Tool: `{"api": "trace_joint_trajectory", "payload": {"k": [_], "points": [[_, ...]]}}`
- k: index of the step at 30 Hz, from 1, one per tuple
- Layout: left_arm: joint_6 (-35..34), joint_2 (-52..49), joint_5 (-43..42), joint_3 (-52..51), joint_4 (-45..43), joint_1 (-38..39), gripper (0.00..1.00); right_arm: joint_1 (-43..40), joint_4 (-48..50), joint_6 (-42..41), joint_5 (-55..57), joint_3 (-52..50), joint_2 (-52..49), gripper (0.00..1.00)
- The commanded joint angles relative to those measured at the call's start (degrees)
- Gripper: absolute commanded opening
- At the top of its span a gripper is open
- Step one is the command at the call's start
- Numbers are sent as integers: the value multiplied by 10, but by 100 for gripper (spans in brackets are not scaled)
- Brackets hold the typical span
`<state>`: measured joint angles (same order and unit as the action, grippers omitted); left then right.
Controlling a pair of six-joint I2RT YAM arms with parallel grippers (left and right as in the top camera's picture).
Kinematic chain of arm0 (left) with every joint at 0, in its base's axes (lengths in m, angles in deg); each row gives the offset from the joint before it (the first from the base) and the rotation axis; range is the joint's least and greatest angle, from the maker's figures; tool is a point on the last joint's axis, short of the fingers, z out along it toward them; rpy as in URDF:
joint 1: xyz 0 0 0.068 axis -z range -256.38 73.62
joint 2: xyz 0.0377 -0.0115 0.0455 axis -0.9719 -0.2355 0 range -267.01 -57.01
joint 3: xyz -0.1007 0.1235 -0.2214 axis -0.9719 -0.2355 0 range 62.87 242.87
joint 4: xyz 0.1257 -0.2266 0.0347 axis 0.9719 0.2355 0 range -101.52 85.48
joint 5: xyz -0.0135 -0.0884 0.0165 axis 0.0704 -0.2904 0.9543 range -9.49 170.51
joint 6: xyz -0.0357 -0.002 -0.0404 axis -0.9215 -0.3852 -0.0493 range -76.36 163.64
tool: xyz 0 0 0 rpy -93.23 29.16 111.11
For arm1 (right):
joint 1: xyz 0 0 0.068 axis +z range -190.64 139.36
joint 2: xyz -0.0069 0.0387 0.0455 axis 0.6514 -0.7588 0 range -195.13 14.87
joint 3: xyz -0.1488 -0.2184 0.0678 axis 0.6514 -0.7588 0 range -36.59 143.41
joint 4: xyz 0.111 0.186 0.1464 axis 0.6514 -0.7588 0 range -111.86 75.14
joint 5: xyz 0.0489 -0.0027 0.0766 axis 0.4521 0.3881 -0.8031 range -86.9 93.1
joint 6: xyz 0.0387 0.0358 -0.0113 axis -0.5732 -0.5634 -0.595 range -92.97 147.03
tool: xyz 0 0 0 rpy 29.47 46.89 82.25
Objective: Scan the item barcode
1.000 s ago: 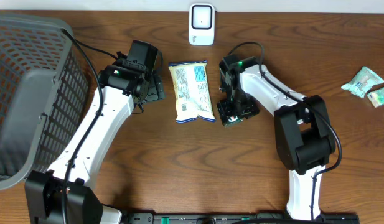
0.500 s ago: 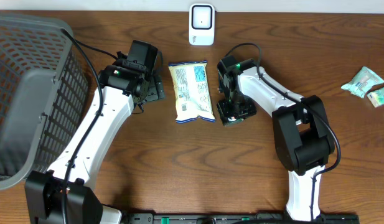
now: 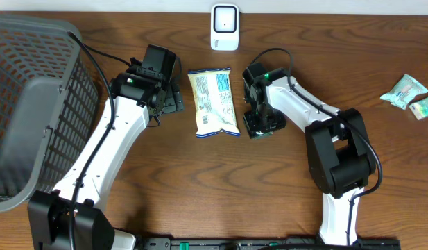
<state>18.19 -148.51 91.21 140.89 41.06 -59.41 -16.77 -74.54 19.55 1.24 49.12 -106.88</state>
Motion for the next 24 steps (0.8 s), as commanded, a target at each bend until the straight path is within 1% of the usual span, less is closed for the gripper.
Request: {"api": "trace_joint_trajectory", "payload": {"k": [1, 3, 5, 11, 16, 20, 24], "points": [[3, 5, 9, 3, 3, -1, 98, 2, 16, -2, -22, -18, -15, 58], [3, 5, 9, 3, 3, -1, 98, 2, 21, -2, -25, -18, -15, 55], [3, 5, 9, 3, 3, -1, 98, 2, 23, -2, -28, -18, -15, 54], [3, 5, 9, 3, 3, -1, 97, 0, 21, -2, -48, -11, -15, 53], [3, 5, 9, 3, 3, -1, 98, -6, 15, 0, -74, 16, -15, 54], [3, 5, 9, 3, 3, -1, 98, -16, -7, 34, -129, 56, -15, 54], [3, 5, 9, 3, 3, -1, 98, -31, -29, 96, -231, 98, -15, 54]]}}
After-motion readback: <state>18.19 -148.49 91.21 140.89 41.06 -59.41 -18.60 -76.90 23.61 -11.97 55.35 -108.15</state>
